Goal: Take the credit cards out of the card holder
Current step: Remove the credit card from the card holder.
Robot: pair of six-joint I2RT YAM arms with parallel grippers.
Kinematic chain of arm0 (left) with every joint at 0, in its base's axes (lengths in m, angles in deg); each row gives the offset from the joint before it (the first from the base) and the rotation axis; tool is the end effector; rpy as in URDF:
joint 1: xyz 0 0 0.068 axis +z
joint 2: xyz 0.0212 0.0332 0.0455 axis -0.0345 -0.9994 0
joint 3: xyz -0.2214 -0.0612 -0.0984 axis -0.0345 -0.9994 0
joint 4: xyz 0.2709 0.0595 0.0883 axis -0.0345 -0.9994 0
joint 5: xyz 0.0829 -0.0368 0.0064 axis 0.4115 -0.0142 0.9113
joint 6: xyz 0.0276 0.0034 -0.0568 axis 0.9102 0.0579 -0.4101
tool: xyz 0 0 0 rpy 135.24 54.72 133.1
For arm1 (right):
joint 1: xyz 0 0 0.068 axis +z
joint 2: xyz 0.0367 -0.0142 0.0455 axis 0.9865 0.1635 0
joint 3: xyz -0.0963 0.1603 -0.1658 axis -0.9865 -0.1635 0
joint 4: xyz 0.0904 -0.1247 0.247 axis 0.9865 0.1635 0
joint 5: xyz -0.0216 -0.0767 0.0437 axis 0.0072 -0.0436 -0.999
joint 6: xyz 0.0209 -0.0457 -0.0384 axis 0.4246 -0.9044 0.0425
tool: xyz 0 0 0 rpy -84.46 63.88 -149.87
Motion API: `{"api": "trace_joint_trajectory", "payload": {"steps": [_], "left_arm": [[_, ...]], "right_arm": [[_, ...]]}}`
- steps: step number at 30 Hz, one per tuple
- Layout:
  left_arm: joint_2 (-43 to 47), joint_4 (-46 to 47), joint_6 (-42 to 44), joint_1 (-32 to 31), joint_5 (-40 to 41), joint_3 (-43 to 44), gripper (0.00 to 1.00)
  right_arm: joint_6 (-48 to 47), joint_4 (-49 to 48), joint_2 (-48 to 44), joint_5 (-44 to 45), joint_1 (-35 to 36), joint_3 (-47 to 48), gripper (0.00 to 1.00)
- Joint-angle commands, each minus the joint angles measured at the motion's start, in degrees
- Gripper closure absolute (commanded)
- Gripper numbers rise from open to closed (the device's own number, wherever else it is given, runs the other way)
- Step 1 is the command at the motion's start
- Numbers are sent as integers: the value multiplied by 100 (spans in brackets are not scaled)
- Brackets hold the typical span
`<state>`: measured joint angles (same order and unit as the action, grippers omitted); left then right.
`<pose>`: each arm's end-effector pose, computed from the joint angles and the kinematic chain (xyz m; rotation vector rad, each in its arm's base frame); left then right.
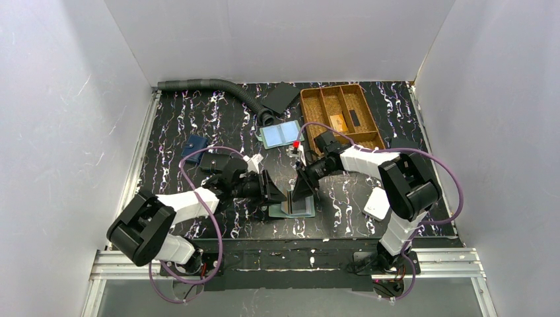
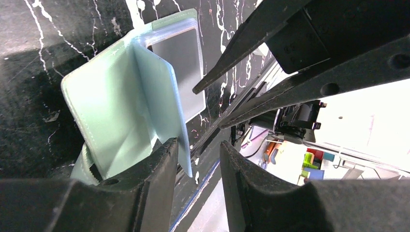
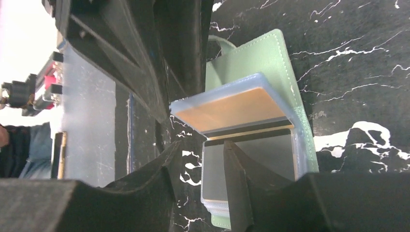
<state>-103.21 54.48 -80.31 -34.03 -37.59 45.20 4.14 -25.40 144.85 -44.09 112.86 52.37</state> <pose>0.2219 -0.1935 0.1145 -0.0046 2.3703 -1.4851 0.2733 0.2223 0.1119 -1.3798 2.0355 1.4494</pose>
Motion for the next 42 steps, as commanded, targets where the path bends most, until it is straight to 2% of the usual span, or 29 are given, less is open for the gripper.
{"api": "trace_joint_trajectory", "payload": {"steps": [1, 4, 7, 12, 16, 23, 32, 38, 42], "left_arm": [[-171, 214, -13, -86, -219, 225, 63], [-275, 285, -20, -112, -257, 255, 63], [-381, 332, -36, -124, -310, 287, 62], [-513, 431, -40, -164, -391, 342, 61], [-596, 452, -29, -193, -446, 370, 60], [-757, 470, -48, -257, -427, 406, 60], [-808, 472, -65, -290, -345, 388, 60], [-836, 474, -57, -315, -346, 395, 59], [-836, 480, -60, -314, -353, 406, 59]], "right_arm": [[1410, -1132, 36, -370, -95, -118, 52], [2427, -1894, 44, -155, -122, -341, 44], [3009, -2304, 134, -73, -174, -410, 41], [3550, -2567, 312, -86, -227, -433, 37], [3852, -2843, 338, -172, -291, -511, 30], [3727, -2715, 328, 11, -292, -491, 30], [3360, -2270, 404, 301, -292, -374, 40], [3350, -2245, 399, 316, -292, -354, 42], [3368, -2240, 351, 164, -300, -319, 39]]}}
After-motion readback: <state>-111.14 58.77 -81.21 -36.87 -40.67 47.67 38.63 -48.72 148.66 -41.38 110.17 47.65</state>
